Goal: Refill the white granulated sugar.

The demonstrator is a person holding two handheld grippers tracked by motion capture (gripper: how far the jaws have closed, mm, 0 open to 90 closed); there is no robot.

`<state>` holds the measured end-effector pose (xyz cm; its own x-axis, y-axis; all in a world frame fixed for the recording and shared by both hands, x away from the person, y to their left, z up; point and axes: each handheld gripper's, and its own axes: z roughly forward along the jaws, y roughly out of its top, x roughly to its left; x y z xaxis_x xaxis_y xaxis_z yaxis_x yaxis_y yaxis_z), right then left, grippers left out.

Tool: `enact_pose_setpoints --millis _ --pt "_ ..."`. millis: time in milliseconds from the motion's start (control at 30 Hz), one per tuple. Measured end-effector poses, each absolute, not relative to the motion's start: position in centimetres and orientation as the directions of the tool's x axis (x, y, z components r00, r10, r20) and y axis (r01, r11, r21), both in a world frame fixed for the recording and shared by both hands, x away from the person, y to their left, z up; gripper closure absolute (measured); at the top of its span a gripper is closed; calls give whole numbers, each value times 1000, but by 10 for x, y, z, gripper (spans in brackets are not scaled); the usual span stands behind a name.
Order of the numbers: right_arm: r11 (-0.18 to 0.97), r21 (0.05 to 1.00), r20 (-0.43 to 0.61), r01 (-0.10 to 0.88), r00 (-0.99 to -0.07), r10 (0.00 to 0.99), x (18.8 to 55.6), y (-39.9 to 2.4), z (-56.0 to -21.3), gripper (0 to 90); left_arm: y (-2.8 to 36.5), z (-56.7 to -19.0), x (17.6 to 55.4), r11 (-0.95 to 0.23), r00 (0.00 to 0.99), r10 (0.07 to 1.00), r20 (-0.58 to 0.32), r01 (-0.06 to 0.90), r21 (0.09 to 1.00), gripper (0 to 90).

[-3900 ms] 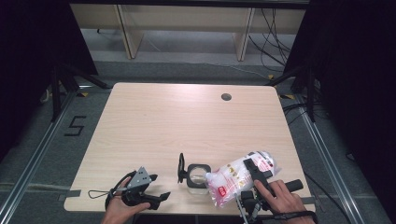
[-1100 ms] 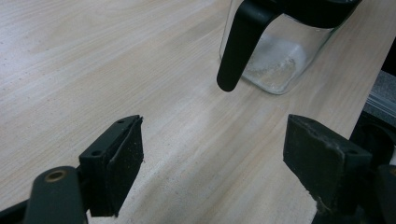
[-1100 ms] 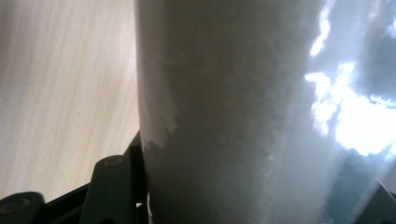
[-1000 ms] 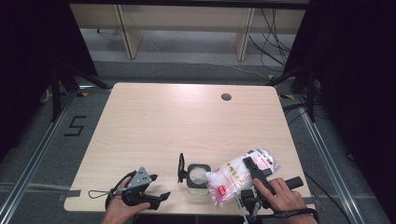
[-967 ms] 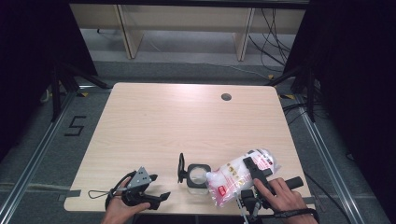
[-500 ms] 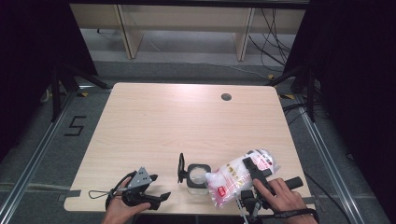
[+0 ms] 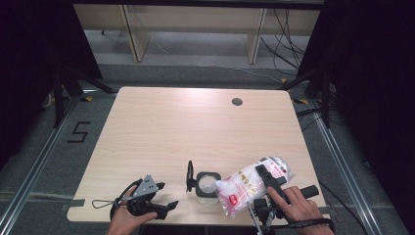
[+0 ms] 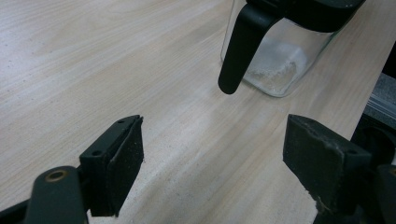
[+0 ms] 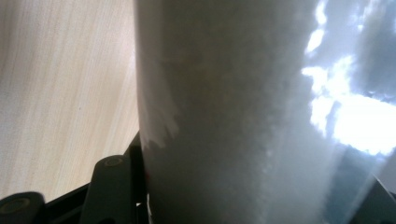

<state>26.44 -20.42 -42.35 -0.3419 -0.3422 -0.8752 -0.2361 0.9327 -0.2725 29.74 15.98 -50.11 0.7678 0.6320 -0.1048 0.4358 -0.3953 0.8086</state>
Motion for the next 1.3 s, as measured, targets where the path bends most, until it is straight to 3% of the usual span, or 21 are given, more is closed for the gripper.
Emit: enact_pose_setpoints --millis 67,400,500,533,567,767,1033,1100,1300 --pt "924 -272 -883 -267 -313 -350 267 -204 -424 437 159 -501 297 -383 755 644 -124 458 803 198" --pt "942 -237 -892 -239 -331 -309 264 -205 -425 437 158 -502 296 -371 752 646 -131 459 807 199" --pt "922 -278 -880 -268 -315 -357 266 -203 -423 437 157 -503 296 -368 753 645 -127 452 813 199" --pt "950 -216 -894 -224 -346 -285 263 -204 -427 437 159 -502 297 -390 765 635 -109 439 810 199" --pt "953 -209 -895 -220 -350 -277 263 -204 -427 437 160 -501 298 -404 769 631 -100 436 804 199" --pt "930 -258 -883 -261 -328 -337 266 -205 -425 438 158 -502 296 -369 749 650 -128 458 808 199" --pt "942 -237 -888 -239 -339 -310 264 -206 -422 438 158 -502 296 -364 752 645 -135 458 811 199" --pt "924 -266 -885 -275 -309 -347 266 -205 -421 438 158 -502 296 -372 753 645 -130 458 807 199" --pt "927 -264 -883 -267 -318 -344 267 -206 -422 438 158 -501 296 -375 756 644 -117 446 813 199"
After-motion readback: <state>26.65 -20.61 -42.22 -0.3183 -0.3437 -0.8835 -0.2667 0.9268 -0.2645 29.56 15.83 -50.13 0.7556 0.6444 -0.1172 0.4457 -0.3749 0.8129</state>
